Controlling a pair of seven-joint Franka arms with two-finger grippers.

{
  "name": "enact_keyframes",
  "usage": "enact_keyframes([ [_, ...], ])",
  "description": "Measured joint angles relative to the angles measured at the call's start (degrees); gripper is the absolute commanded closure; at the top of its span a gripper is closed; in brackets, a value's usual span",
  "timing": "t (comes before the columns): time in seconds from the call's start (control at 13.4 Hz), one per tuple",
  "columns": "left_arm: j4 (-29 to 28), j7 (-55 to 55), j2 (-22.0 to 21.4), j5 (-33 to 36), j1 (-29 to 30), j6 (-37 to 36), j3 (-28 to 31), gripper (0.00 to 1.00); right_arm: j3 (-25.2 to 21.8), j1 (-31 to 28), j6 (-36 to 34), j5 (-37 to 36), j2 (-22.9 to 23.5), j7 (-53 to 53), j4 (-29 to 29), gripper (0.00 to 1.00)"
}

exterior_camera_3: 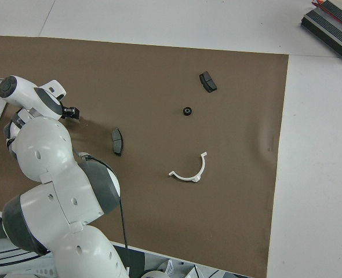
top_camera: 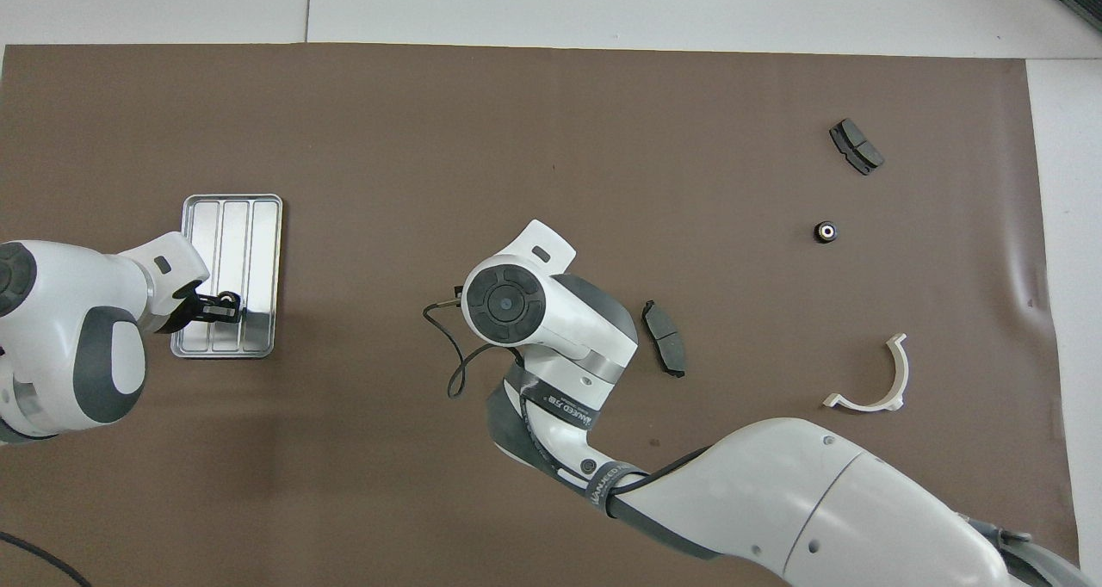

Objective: Place bearing gear from tray to pile

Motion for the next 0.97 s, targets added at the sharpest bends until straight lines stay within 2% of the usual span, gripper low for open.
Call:
enact_keyframes([
  [0.22, 2.5, -1.8, 0.0, 0.0, -0.1, -0.4, -0.3, 0.84, 0.0, 0.0, 0.5, 0.0, 0.1, 0.0, 0.0, 0.55],
  [0.45, 7.3, -5.9, 0.0, 0.0, -1.1, -5.8, -0.7, 0.84, 0.0, 0.0, 0.5, 0.0, 0.1, 0.0, 0.1, 0.78],
  [0.67, 9.3, -14.1, 0.0, 0.0, -5.7, -8.6, -1.0, 0.84, 0.0, 0.0, 0.5, 0.0, 0.1, 0.3, 0.1, 1.00],
  [0.97, 9.4, -28.1, 0.0, 0.0, -14.0, -9.1, -1.2, 0.84, 0.0, 0.0, 0.5, 0.0, 0.1, 0.8, 0.6, 1.00],
])
